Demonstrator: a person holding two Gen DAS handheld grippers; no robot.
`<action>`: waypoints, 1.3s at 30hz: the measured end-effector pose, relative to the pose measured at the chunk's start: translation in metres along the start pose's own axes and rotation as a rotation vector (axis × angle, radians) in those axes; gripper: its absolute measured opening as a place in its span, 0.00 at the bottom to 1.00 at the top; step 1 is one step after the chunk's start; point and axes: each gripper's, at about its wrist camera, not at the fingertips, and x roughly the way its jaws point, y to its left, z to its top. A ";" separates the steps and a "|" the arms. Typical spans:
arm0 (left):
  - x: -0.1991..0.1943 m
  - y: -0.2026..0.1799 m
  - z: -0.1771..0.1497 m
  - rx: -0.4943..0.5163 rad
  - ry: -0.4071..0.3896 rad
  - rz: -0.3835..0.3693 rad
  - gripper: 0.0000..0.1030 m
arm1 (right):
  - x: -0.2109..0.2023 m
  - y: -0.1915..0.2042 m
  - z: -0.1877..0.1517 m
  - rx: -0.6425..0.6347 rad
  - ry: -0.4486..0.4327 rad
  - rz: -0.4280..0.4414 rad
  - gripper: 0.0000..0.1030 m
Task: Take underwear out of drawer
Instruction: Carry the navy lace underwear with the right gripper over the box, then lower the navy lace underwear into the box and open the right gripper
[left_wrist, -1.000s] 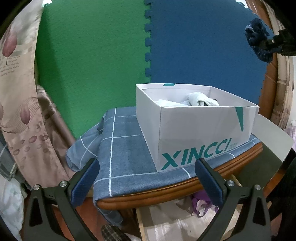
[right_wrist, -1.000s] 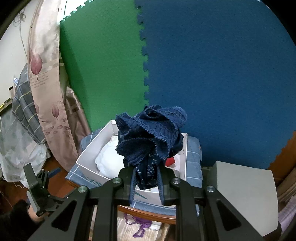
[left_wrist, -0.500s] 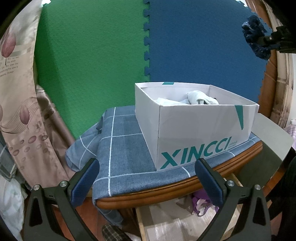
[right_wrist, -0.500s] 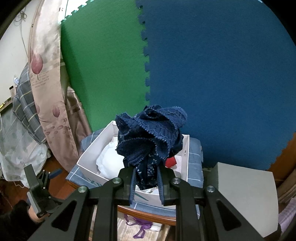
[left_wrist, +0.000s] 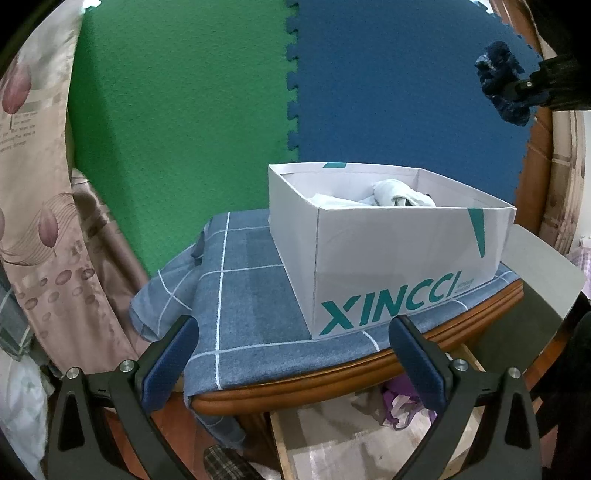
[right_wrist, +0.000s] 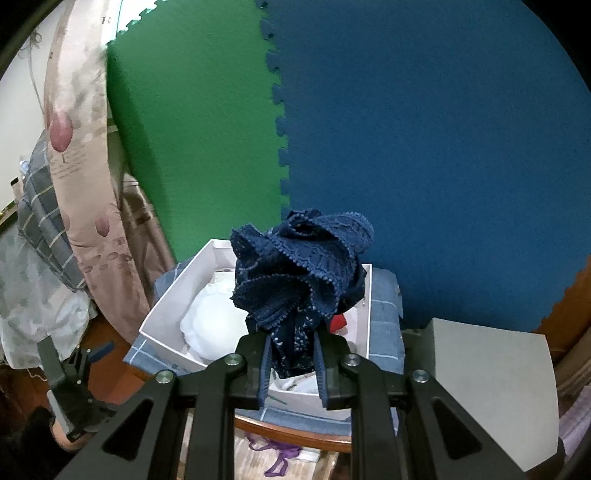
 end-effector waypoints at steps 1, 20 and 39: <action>0.000 0.000 0.000 0.000 0.000 -0.001 0.99 | 0.003 -0.002 0.000 0.008 0.004 0.001 0.19; 0.001 0.000 0.000 -0.004 0.010 -0.025 0.99 | 0.104 -0.017 0.013 0.016 0.148 -0.091 0.19; 0.004 -0.005 -0.002 0.006 0.034 -0.042 0.99 | 0.165 -0.035 0.011 0.037 0.267 -0.116 0.19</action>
